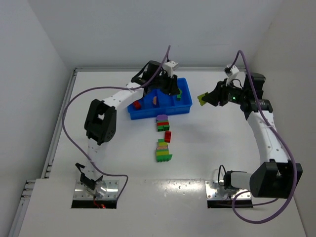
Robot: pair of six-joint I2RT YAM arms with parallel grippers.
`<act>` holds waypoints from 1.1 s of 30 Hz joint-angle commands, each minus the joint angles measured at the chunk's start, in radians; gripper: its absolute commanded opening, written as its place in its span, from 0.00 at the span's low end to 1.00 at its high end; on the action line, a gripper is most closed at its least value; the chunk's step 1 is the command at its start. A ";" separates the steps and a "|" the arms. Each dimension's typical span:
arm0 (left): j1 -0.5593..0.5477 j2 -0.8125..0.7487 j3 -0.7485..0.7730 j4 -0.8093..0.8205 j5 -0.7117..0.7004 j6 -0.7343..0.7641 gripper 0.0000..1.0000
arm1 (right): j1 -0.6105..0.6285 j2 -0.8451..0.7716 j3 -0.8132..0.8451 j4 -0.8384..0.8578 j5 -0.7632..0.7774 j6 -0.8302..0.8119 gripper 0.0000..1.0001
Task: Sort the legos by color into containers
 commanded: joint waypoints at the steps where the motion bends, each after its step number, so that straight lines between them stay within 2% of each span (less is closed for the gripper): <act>1: -0.010 0.054 0.118 -0.050 -0.089 0.022 0.09 | -0.015 -0.022 -0.014 0.042 0.008 0.000 0.10; 6: -0.010 0.160 0.224 -0.050 -0.150 0.022 0.09 | -0.036 -0.022 -0.024 0.052 -0.011 0.010 0.10; 9: -0.019 0.216 0.264 -0.050 -0.159 0.033 0.14 | -0.045 -0.022 -0.034 0.061 -0.021 0.019 0.10; 13: -0.019 0.253 0.308 -0.050 -0.179 0.042 0.40 | -0.045 -0.022 -0.043 0.061 -0.021 0.019 0.11; 14: -0.019 0.253 0.308 -0.050 -0.190 0.042 0.53 | -0.045 -0.022 -0.043 0.061 -0.021 0.019 0.11; 20: -0.029 0.264 0.318 -0.050 -0.190 0.042 0.74 | -0.045 -0.013 -0.043 0.070 -0.021 0.028 0.11; 23: -0.029 0.201 0.299 -0.059 -0.179 0.042 0.75 | -0.045 -0.013 -0.053 0.084 -0.041 0.037 0.11; 26: -0.029 0.075 0.217 -0.059 -0.097 0.029 0.75 | -0.045 0.010 -0.062 0.117 -0.091 0.072 0.11; 28: -0.013 -0.003 0.154 -0.059 0.032 0.039 0.75 | -0.045 0.044 -0.062 0.144 -0.131 0.114 0.11; 29: -0.003 -0.042 0.065 -0.050 0.099 0.039 0.75 | -0.045 0.057 -0.062 0.180 -0.178 0.134 0.11; 30: 0.026 -0.085 0.011 0.000 0.171 0.030 0.75 | -0.045 0.074 -0.062 0.202 -0.208 0.155 0.11; 31: 0.043 -0.166 -0.041 0.029 0.303 0.013 0.75 | -0.045 0.109 -0.062 0.226 -0.238 0.204 0.11; 33: 0.094 -0.231 -0.193 0.139 0.435 -0.067 0.75 | -0.035 0.145 -0.062 0.309 -0.323 0.258 0.11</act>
